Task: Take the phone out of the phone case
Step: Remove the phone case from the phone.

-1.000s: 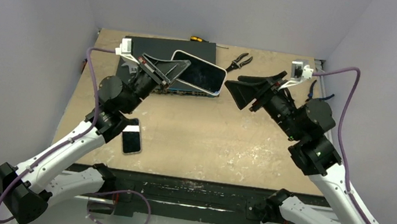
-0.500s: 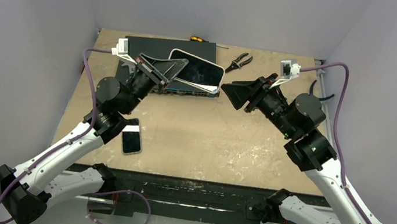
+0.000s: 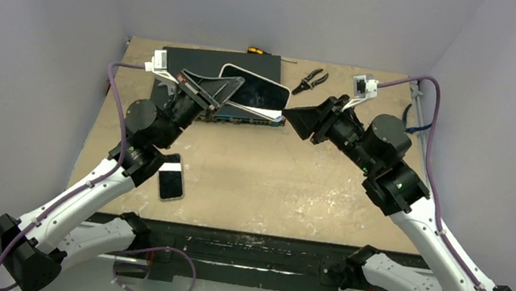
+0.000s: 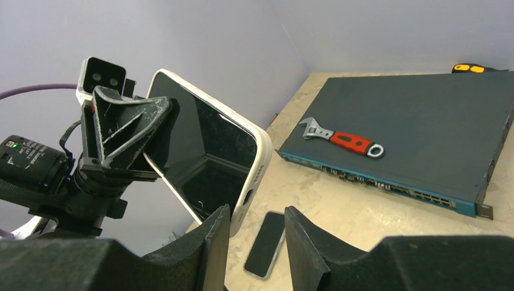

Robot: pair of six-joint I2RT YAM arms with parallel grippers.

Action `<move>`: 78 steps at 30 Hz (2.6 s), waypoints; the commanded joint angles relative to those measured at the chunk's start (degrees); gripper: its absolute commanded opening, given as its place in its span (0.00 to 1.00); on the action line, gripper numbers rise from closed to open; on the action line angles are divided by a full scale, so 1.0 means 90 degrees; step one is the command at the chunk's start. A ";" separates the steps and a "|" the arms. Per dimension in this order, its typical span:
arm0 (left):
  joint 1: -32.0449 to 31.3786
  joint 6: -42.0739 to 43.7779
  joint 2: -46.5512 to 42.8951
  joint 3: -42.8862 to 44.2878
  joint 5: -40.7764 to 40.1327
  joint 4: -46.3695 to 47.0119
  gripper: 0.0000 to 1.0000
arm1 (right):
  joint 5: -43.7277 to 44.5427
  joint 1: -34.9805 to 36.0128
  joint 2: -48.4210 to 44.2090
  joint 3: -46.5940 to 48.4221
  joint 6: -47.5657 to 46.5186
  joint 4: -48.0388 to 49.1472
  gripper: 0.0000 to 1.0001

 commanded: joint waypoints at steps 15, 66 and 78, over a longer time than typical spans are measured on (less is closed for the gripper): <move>0.0025 -0.0105 -0.0372 0.0254 -0.0102 0.0847 0.00 | 0.0456 0.0028 0.0246 0.0158 0.0037 -0.0577 0.33; -0.0026 -0.0462 -0.0166 0.0229 0.0638 0.1397 0.00 | 0.1054 0.0028 0.1553 0.0726 0.0421 -0.1014 0.38; -0.0060 -0.0639 -0.0082 0.0136 0.0786 0.1557 0.00 | 0.0222 0.0028 0.1846 0.0541 0.0753 -0.0183 0.39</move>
